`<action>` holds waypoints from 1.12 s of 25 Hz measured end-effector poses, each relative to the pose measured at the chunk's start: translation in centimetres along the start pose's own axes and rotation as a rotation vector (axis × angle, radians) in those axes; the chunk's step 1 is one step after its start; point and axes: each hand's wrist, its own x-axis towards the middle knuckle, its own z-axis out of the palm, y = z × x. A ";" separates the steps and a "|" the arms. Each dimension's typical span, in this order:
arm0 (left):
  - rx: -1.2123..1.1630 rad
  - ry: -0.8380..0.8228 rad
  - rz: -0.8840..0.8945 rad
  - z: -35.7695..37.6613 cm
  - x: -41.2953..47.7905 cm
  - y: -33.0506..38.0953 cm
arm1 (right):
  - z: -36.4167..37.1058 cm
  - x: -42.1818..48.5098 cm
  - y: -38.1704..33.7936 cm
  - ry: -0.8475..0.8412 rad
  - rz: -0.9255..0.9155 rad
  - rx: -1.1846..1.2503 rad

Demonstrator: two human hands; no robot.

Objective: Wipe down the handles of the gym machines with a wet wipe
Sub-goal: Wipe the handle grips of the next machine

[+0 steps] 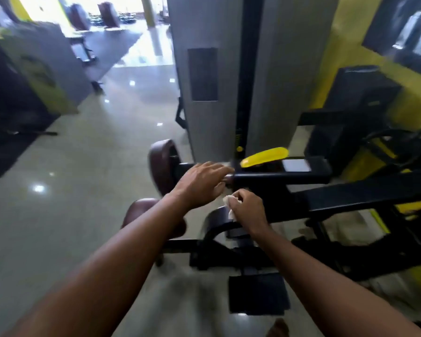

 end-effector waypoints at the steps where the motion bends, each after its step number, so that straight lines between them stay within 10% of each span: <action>1: -0.011 0.013 -0.084 -0.8 -4.0 -2.5 | 3.0 -1.2 -1.7 -0.055 -0.044 -0.031; 13: -0.035 -0.092 -0.660 -10.3 -39.4 -24.3 | 34.6 -11.5 -21.0 -0.390 -0.183 -0.029; 28: 0.021 -0.286 -0.510 -16.7 -30.1 -62.8 | 56.3 10.9 -37.6 -0.071 -0.013 0.133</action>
